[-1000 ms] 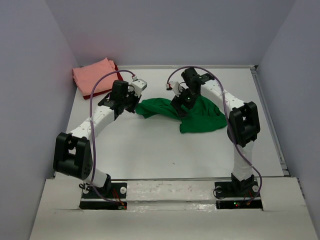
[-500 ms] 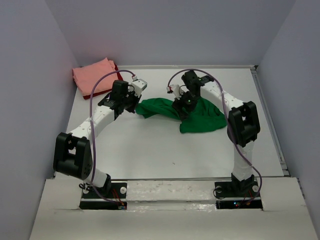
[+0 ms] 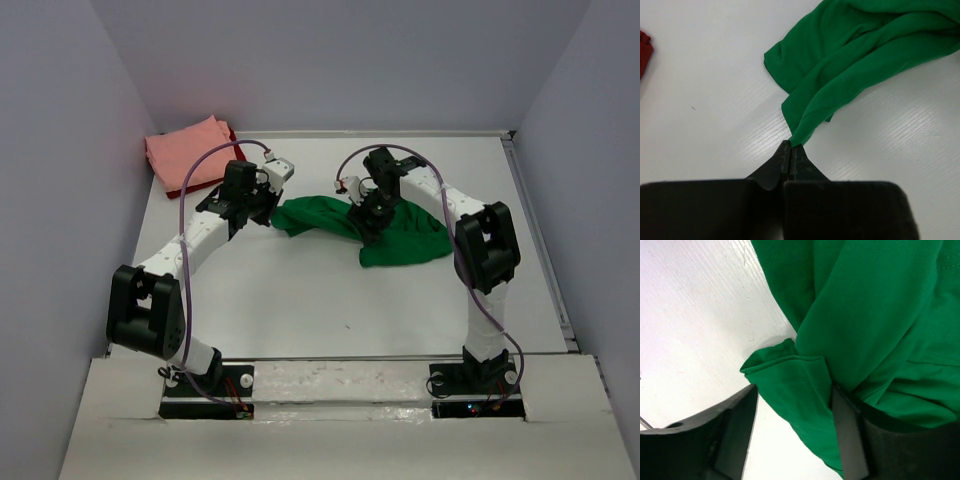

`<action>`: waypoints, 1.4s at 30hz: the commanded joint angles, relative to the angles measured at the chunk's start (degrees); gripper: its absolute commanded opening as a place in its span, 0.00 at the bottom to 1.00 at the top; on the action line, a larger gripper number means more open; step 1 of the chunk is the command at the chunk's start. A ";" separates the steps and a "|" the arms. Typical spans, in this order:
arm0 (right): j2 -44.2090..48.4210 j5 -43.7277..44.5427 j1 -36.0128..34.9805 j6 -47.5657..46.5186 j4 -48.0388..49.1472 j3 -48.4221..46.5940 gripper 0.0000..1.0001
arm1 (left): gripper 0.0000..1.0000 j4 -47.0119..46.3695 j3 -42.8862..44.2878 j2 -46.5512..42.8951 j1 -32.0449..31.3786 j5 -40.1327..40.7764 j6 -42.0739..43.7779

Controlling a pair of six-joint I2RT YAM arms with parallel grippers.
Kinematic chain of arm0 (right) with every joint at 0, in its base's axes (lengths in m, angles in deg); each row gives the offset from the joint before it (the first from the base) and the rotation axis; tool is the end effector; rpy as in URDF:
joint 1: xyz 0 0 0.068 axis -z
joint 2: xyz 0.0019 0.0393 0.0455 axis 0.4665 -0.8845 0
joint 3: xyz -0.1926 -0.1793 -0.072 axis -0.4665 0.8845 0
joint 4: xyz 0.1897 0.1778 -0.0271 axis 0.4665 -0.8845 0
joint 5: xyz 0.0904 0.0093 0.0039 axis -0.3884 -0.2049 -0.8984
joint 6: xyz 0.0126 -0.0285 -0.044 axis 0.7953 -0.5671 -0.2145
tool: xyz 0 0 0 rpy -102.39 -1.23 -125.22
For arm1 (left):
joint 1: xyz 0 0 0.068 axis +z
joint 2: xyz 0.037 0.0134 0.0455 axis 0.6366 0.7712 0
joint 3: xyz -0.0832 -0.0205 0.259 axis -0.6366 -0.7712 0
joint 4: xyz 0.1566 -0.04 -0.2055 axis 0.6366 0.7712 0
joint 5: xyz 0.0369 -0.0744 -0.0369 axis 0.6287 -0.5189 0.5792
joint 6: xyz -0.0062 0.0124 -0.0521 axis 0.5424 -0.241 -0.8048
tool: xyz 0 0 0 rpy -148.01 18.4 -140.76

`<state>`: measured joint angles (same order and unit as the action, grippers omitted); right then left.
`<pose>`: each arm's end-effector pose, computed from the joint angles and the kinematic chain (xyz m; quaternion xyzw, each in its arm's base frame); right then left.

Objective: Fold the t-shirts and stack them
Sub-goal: Flatten out the tshirt

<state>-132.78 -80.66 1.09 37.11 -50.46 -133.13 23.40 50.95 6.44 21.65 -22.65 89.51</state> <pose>0.3665 0.1980 0.2189 -0.4906 0.8461 0.1669 0.1251 0.3183 -0.1114 0.2726 0.3293 0.8123 -0.0989 0.4711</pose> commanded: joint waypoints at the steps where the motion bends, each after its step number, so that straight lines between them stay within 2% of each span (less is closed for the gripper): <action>1: 0.84 0.30 -0.44 0.46 0.77 0.42 0.52 | 0.00 -0.71 -0.19 -0.81 0.14 -0.94 0.18; 2: 0.76 0.39 -0.44 0.55 0.77 0.24 0.47 | 0.00 -0.71 -0.10 -0.72 0.14 -0.94 0.18; 3: 0.67 0.48 -0.44 0.64 0.77 0.24 0.35 | 0.00 -0.71 -0.02 -0.64 0.22 -1.03 0.18; 7: 0.58 1.09 -0.44 0.72 0.68 0.33 0.18 | 0.00 -0.71 -0.02 -0.81 0.22 -1.12 0.18; 14: 0.40 1.44 -0.44 0.99 0.68 0.24 0.13 | 0.00 -0.53 -0.19 -1.08 0.22 -1.20 0.27; 15: 0.40 1.53 -0.44 0.99 0.77 0.33 0.10 | 0.00 -0.53 -0.19 -1.16 0.22 -1.12 0.27; 16: 0.40 1.71 -0.44 0.99 0.77 0.33 0.00 | 0.00 -0.53 -0.19 -1.08 0.14 -1.20 0.18; 23: 1.54 4.60 -0.44 1.78 1.73 0.42 0.00 | 0.00 -0.97 0.33 -1.25 0.22 -0.41 -0.26; 31: 8.31 10.58 0.09 3.27 3.75 -2.39 0.00 | 0.00 -0.62 4.37 -1.16 0.22 0.73 -1.67; 42: 18.33 18.48 8.69 3.19 5.16 -10.56 0.00 | 0.00 0.00 14.74 -2.57 0.49 6.09 -1.14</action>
<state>-118.23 -66.82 6.18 39.97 -48.25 -140.11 24.01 60.83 6.44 21.67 -19.67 88.00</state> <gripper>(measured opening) 0.012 0.014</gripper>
